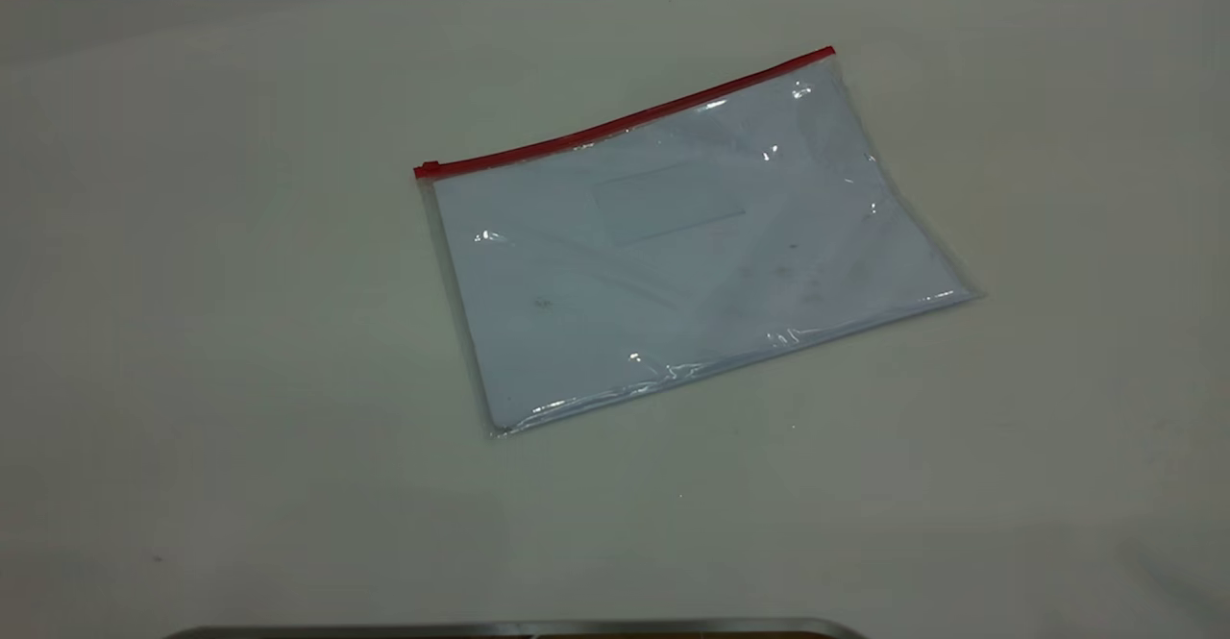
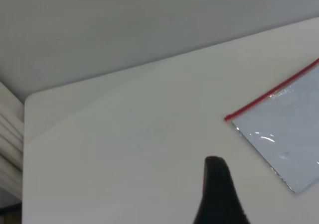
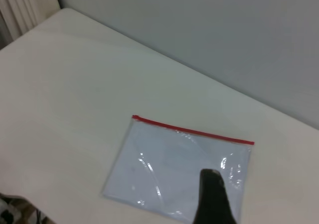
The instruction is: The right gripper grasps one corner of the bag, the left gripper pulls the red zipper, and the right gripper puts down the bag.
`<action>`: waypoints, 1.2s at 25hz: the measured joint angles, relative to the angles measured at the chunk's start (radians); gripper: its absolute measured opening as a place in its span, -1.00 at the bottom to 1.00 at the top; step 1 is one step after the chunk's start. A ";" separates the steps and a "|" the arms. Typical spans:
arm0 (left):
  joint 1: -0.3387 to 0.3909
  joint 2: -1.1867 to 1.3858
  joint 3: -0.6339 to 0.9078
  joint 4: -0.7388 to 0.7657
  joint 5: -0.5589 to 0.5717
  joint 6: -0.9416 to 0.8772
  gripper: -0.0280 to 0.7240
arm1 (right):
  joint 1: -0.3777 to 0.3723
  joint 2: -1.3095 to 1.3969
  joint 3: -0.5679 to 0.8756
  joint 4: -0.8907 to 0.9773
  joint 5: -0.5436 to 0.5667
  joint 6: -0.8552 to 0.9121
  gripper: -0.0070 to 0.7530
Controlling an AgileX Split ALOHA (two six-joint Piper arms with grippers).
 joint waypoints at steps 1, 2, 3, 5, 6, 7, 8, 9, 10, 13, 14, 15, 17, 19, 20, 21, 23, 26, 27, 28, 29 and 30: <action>0.000 -0.025 0.026 0.000 0.000 -0.008 0.58 | 0.000 -0.049 0.041 0.000 0.000 0.005 0.49; 0.000 -0.056 0.063 0.000 0.000 -0.020 0.58 | 0.000 -0.095 0.085 0.000 0.000 0.012 0.49; 0.000 -0.088 0.103 0.000 0.000 -0.034 0.58 | 0.000 -0.132 0.132 0.000 0.000 0.023 0.49; 0.000 -0.150 0.182 0.000 0.000 -0.051 0.58 | 0.000 -0.216 0.220 -0.002 0.000 0.043 0.49; 0.000 -0.183 0.226 0.000 0.000 -0.055 0.58 | 0.000 -0.249 0.267 -0.003 0.000 0.052 0.49; 0.000 -0.215 0.269 0.000 0.000 -0.057 0.58 | 0.000 -0.288 0.313 -0.005 0.000 0.055 0.49; 0.000 -0.241 0.306 0.000 0.000 -0.060 0.58 | 0.000 -0.325 0.351 -0.006 0.000 0.057 0.49; 0.000 -0.272 0.349 0.000 0.000 -0.060 0.58 | 0.000 -0.361 0.396 -0.008 0.000 0.057 0.49; 0.000 -0.302 0.393 0.000 0.000 -0.060 0.58 | 0.000 -0.389 0.440 -0.009 0.000 0.057 0.49; 0.000 -0.376 0.510 0.000 0.000 -0.060 0.58 | 0.000 -0.480 0.551 -0.032 0.000 0.057 0.49; 0.000 -0.395 0.547 0.000 0.000 -0.060 0.58 | 0.000 -0.504 0.584 -0.050 0.000 0.057 0.49; 0.000 -0.408 0.576 0.000 0.000 -0.059 0.58 | 0.000 -0.532 0.609 -0.071 0.000 0.057 0.49; 0.000 -0.431 0.636 0.000 0.000 -0.056 0.58 | 0.000 -0.584 0.659 -0.110 0.000 0.057 0.49; 0.000 -0.444 0.677 -0.001 0.000 -0.055 0.58 | 0.000 -0.635 0.692 -0.145 0.000 0.057 0.49; 0.000 -0.446 0.691 -0.003 0.000 -0.055 0.58 | 0.000 -0.659 0.710 -0.156 0.000 0.057 0.49; 0.000 -0.446 0.696 -0.008 0.000 -0.054 0.58 | 0.000 -0.676 0.726 -0.170 -0.001 0.057 0.49; 0.000 -0.447 0.703 -0.027 0.000 -0.054 0.58 | 0.000 -0.711 0.752 -0.194 -0.016 0.057 0.49; 0.000 -0.447 0.709 -0.048 0.000 -0.048 0.58 | 0.000 -0.739 0.787 -0.228 -0.032 0.057 0.49; 0.000 -0.447 0.713 -0.049 0.000 -0.046 0.58 | 0.000 -0.742 0.802 -0.241 -0.035 0.058 0.49; 0.000 -0.447 0.714 -0.049 -0.001 -0.046 0.58 | 0.000 -0.743 0.818 -0.256 -0.039 0.058 0.49; 0.000 -0.447 0.714 -0.049 -0.002 -0.048 0.58 | 0.000 -0.743 0.831 -0.266 -0.048 0.059 0.49; 0.000 -0.447 0.714 -0.049 -0.004 -0.046 0.58 | 0.000 -0.743 0.843 -0.272 -0.057 0.062 0.49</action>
